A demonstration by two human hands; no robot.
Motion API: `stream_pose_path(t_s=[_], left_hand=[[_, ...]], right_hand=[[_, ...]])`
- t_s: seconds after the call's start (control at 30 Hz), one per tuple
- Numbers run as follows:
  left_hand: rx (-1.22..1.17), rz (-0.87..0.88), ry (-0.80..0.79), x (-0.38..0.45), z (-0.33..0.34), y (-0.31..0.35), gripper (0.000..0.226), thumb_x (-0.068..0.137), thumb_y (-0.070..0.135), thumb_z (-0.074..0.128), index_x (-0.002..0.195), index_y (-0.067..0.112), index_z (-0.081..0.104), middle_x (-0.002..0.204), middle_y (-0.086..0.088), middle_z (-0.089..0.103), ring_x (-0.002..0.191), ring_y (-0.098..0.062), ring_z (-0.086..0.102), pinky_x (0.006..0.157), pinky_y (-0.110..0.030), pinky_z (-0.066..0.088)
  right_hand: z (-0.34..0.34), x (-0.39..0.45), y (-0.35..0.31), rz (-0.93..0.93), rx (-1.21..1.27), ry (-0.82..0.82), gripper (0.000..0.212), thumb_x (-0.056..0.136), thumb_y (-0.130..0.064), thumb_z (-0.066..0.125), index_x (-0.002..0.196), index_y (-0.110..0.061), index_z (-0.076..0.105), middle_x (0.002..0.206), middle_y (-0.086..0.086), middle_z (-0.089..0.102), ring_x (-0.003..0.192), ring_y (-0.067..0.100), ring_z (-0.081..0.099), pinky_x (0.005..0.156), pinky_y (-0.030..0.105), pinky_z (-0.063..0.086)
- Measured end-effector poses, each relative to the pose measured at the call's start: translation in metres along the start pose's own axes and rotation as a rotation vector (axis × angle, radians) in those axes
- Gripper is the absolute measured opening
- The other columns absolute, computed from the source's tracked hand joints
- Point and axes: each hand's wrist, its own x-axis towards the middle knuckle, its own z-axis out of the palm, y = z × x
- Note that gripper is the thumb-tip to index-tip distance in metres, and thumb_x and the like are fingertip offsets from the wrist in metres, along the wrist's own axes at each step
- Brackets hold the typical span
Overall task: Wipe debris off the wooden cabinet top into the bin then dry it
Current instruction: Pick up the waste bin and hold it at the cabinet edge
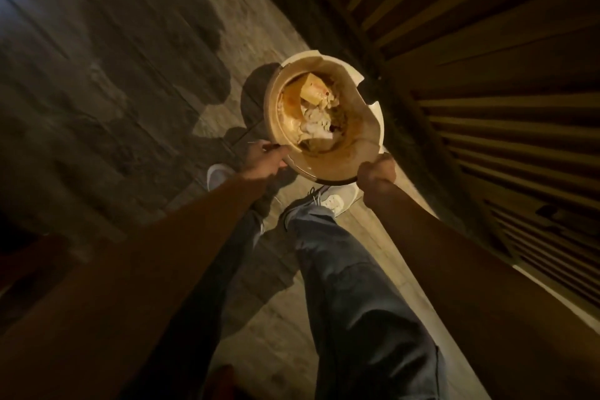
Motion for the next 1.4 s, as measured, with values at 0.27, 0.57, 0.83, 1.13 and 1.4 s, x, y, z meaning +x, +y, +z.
stream_pose_path(t_s=[0.27,0.57,0.83,1.13,1.4], left_hand=[[-0.138,-0.031,0.021,-0.04,0.006,0.022,0.033,0.09,-0.004,0.066,0.121,0.004,0.059,0.124,-0.015,0.066,0.115,-0.031,0.065,0.08,-0.037,0.058],[-0.178,-0.006,0.098,-0.183,-0.041,0.061,0.018,0.092,0.007,0.068,0.103,0.019,0.059,0.109,-0.006,0.067,0.099,-0.024,0.068,0.063,-0.029,0.058],[-0.037,0.144,0.267,-0.313,-0.081,0.111,0.027,0.093,0.019,0.069,0.116,0.007,0.063,0.11,-0.012,0.066,0.11,-0.034,0.065,0.077,-0.036,0.048],[-0.039,0.205,0.219,-0.375,-0.106,0.166,0.035,0.092,0.019,0.069,0.123,0.004,0.065,0.121,-0.018,0.069,0.109,-0.038,0.067,0.089,-0.046,0.057],[0.117,0.29,0.36,-0.368,-0.104,0.215,0.046,0.095,0.029,0.067,0.12,-0.009,0.063,0.121,-0.03,0.065,0.114,-0.046,0.062,0.09,-0.045,0.051]], right_hand=[[-0.034,-0.027,-0.004,-0.019,0.044,0.023,0.022,0.091,-0.004,0.058,0.1,-0.022,0.049,0.104,0.009,0.062,0.099,0.035,0.065,0.085,0.053,0.062],[-0.109,-0.15,-0.015,-0.037,0.137,-0.064,0.018,0.092,-0.004,0.06,0.105,-0.015,0.061,0.111,0.014,0.069,0.102,0.038,0.068,0.084,0.056,0.061],[-0.171,-0.275,-0.058,-0.129,0.232,-0.052,0.038,0.095,-0.006,0.062,0.132,-0.011,0.06,0.13,0.012,0.066,0.115,0.033,0.064,0.1,0.05,0.055],[-0.28,-0.358,-0.146,-0.882,-0.026,0.303,0.028,0.1,-0.025,0.059,0.127,-0.018,0.064,0.12,0.002,0.067,0.108,0.017,0.065,0.091,0.035,0.055],[-0.351,-0.305,-0.271,-1.206,-0.402,0.333,0.069,0.097,-0.024,0.067,0.157,-0.015,0.035,0.166,0.01,0.03,0.155,0.028,0.024,0.126,0.039,0.018]])
